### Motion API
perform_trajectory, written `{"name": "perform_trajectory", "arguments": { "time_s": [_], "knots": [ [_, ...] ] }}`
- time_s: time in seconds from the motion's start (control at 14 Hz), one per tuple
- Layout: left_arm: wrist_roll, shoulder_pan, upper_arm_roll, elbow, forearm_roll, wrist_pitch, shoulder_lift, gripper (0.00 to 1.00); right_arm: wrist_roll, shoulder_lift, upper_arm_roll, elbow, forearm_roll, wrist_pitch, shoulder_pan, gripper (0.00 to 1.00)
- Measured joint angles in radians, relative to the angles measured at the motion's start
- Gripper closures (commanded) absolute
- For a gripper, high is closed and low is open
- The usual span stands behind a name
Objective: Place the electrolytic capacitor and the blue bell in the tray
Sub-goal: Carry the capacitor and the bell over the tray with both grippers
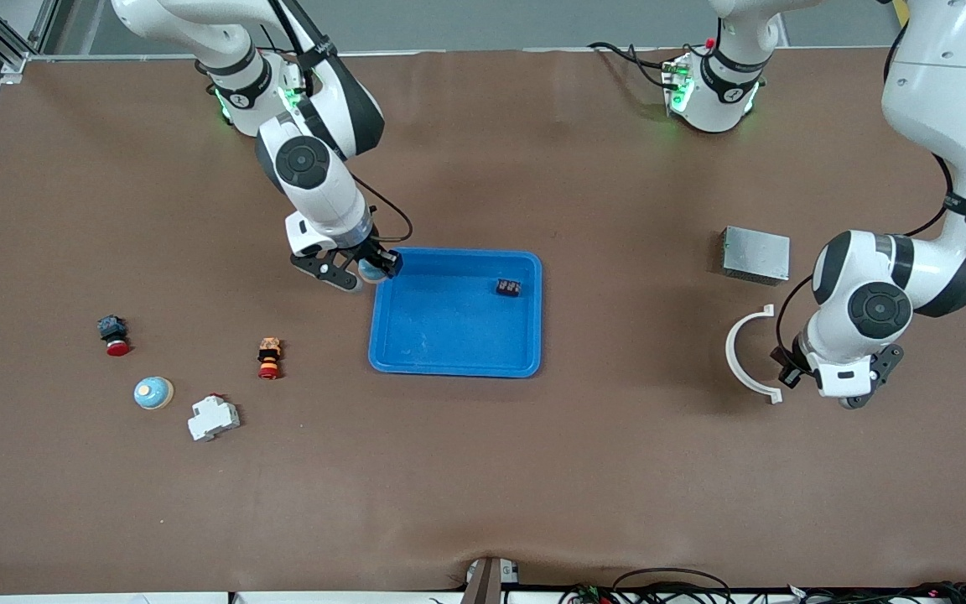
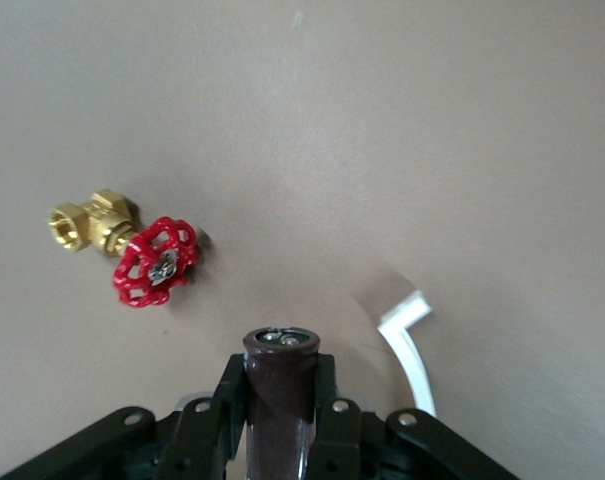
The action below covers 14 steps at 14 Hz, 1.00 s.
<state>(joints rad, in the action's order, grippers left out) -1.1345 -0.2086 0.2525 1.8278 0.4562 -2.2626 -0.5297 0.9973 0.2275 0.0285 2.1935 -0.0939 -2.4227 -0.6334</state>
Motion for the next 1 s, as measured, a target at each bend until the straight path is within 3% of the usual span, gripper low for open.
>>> {"name": "perform_trajectory", "arguments": {
  "time_s": [0.29, 0.64, 1.0],
  "knots": [
    [-0.04, 0.005, 0.11, -0.103, -0.087, 0.192, 0.029, 1.0, 0.062, 0.037, 0.0, -0.006, 0.0, -0.031, -0.04, 1.0],
    [-0.33, 0.05, 0.256, -0.144, -0.16, 0.227, 0.033, 1.0, 0.119, 0.098, 0.0, -0.019, 0.0, -0.105, -0.076, 1.0],
    [-0.611, 0.236, 0.266, -0.255, -0.165, 0.22, -0.062, 1.0, 0.17, 0.187, 0.001, -0.067, 0.001, -0.149, -0.103, 1.0]
  ]
}}
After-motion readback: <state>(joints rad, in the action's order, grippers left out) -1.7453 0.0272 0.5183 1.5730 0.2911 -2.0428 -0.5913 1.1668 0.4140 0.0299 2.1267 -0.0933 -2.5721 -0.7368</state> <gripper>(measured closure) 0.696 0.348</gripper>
